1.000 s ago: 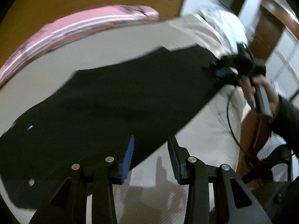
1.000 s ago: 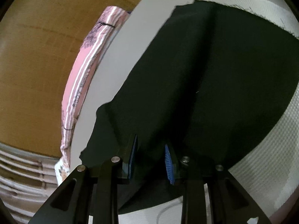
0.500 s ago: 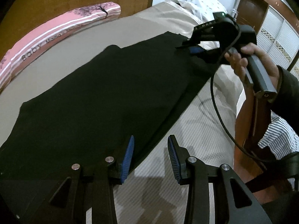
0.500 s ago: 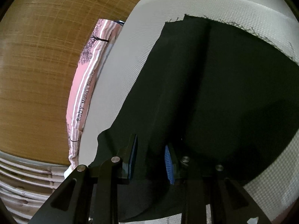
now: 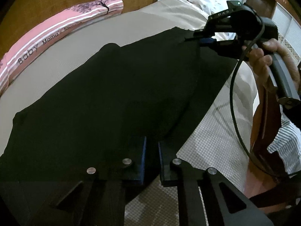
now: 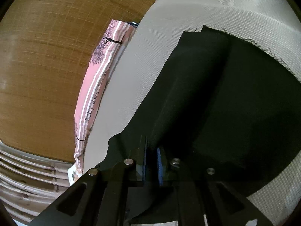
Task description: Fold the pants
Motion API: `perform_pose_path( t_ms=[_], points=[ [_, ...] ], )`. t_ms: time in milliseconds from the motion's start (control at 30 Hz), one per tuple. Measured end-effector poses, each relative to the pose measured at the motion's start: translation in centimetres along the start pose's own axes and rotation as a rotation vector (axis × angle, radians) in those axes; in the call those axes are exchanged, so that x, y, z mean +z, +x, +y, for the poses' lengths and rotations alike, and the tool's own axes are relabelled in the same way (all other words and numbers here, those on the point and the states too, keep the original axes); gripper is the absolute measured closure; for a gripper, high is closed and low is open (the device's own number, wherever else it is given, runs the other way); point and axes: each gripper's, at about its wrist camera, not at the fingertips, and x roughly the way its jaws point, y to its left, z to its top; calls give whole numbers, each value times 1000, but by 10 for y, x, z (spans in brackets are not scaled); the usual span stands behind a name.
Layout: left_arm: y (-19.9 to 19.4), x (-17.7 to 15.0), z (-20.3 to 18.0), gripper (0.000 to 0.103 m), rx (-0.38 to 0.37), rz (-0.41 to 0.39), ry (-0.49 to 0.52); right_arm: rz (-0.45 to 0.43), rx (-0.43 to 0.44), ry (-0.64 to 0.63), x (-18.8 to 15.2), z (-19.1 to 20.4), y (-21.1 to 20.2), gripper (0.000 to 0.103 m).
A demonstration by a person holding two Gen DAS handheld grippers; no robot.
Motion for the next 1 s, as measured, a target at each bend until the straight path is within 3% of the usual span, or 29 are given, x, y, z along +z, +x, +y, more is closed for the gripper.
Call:
perform_pose_path(
  t_ms=[267,467,667,800,1000],
  points=[
    [4,-3,8,93,-29,-7,-42,-22,-40,-10,27,9,4,89],
    [5,-5,14,93,-53,-17,-79,2,-60,-124,45,53,35,81],
    [6,-5,21,93,-80,-21,-111,-26,-15,-166,67,81,46,77],
    [7,-5,25,93,-96,-29,-117,-56,-54,-160,72,68,28,75],
    [8,-6,32,93,-123,-33,-131,-63,-101,-54,80,28,20,75]
  ],
)
